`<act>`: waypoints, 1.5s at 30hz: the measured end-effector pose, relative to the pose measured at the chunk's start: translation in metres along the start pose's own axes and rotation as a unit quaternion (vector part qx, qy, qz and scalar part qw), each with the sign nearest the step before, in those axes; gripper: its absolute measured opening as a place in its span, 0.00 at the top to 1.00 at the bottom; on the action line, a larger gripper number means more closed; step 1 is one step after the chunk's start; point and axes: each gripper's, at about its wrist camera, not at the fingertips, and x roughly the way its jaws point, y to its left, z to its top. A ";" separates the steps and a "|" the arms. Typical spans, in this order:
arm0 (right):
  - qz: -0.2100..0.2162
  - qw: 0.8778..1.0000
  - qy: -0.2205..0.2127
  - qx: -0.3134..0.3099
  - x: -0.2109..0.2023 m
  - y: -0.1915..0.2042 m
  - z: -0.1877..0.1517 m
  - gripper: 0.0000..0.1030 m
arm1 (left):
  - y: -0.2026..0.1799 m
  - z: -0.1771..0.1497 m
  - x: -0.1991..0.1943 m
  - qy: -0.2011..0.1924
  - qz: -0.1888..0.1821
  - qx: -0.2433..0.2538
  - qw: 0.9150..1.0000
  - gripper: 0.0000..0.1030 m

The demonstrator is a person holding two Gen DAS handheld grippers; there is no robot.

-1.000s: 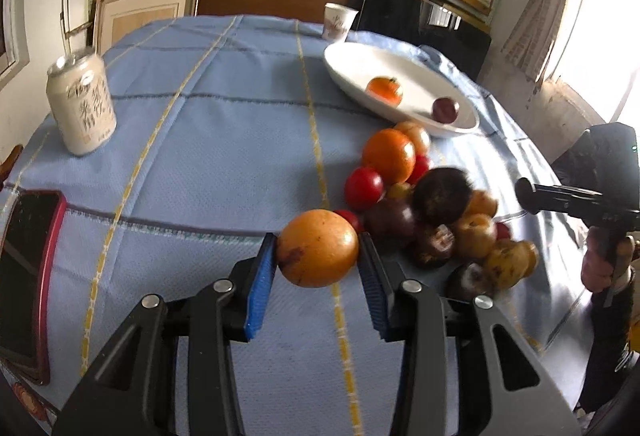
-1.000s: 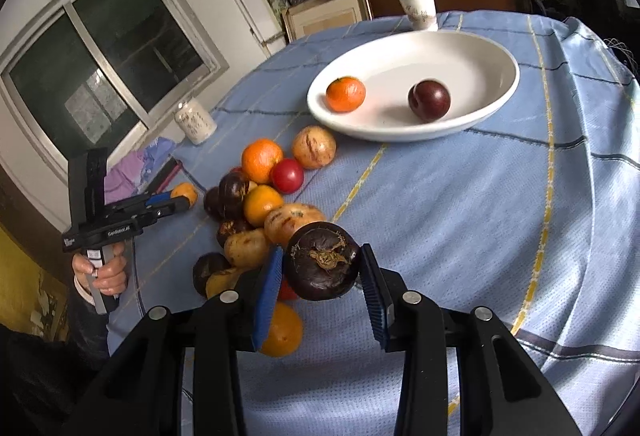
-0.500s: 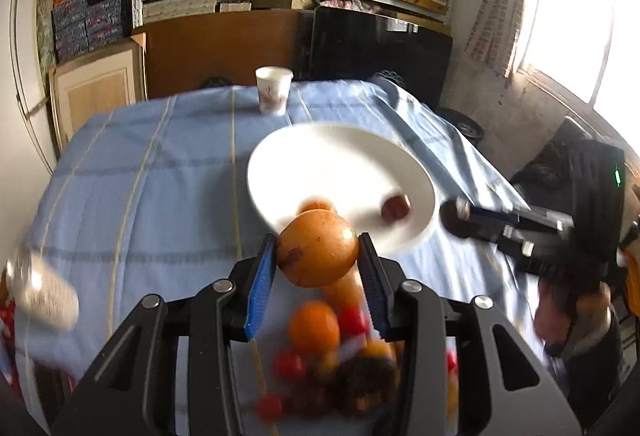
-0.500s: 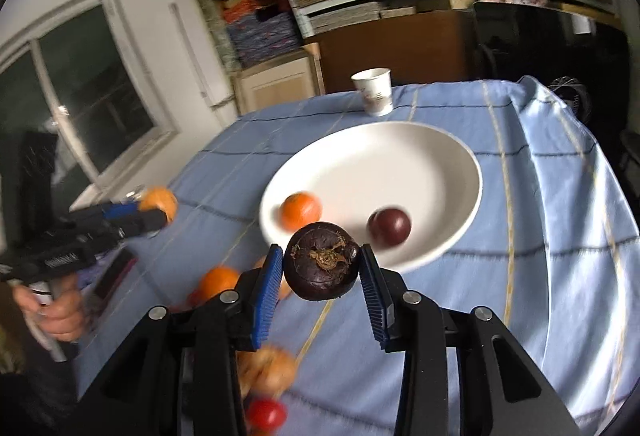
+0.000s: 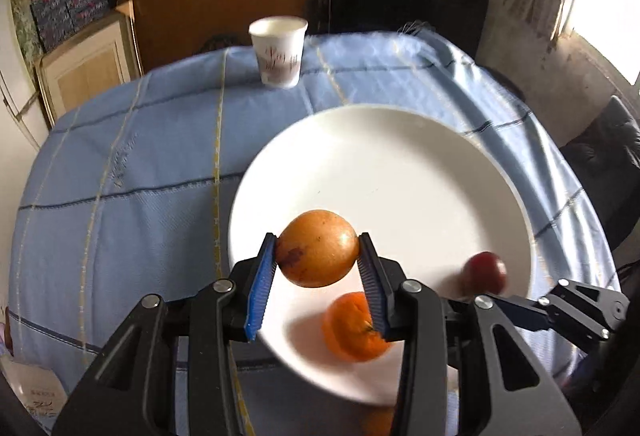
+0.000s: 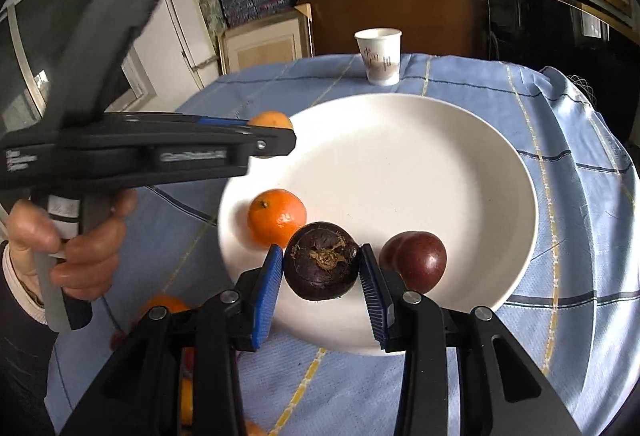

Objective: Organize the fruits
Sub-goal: 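Carry both fruits onto the white plate and open both tools, then reach the right tool to the brown pear while the left tool reaches the mangosteen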

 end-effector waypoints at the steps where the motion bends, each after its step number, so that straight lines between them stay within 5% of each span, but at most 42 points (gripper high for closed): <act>1: 0.000 1.000 0.002 0.000 0.002 0.000 0.001 0.61 | 0.001 -0.002 0.005 0.004 -0.001 -0.001 1.000 0.61; 5: -0.004 1.000 -0.001 -0.009 0.002 0.005 0.001 0.61 | 0.002 -0.004 0.014 0.016 0.001 -0.002 1.000 0.60; 8: -0.007 1.000 -0.005 -0.012 -0.002 0.005 0.001 0.61 | 0.003 -0.005 0.005 0.005 0.012 -0.010 1.000 0.39; 13: -0.001 1.000 -0.021 0.000 -0.022 0.003 0.002 0.61 | 0.002 -0.017 -0.045 -0.041 0.018 -0.017 0.999 0.19; 15: 0.002 0.999 -0.034 0.000 -0.036 0.004 0.000 0.51 | 0.001 -0.028 -0.066 -0.062 0.026 -0.020 0.998 0.06; 22: 0.021 0.999 -0.040 -0.006 -0.065 0.016 -0.035 0.44 | 0.008 -0.114 -0.128 -0.119 0.004 -0.077 0.990 0.05; 27: 0.055 0.998 0.005 -0.012 -0.065 0.024 -0.066 0.44 | 0.010 -0.159 -0.128 -0.120 0.071 -0.082 0.987 0.05; 34: 0.081 0.996 0.039 0.010 -0.058 0.028 -0.079 0.44 | 0.012 -0.181 -0.125 -0.099 0.071 -0.092 0.988 0.05; 38: 0.084 0.995 0.055 0.017 -0.053 0.028 -0.082 0.44 | 0.007 -0.185 -0.125 -0.102 0.115 -0.083 0.985 0.05; 45: 0.081 0.993 0.074 0.033 -0.049 0.026 -0.086 0.40 | 0.012 -0.188 -0.125 -0.092 0.100 -0.099 0.986 0.05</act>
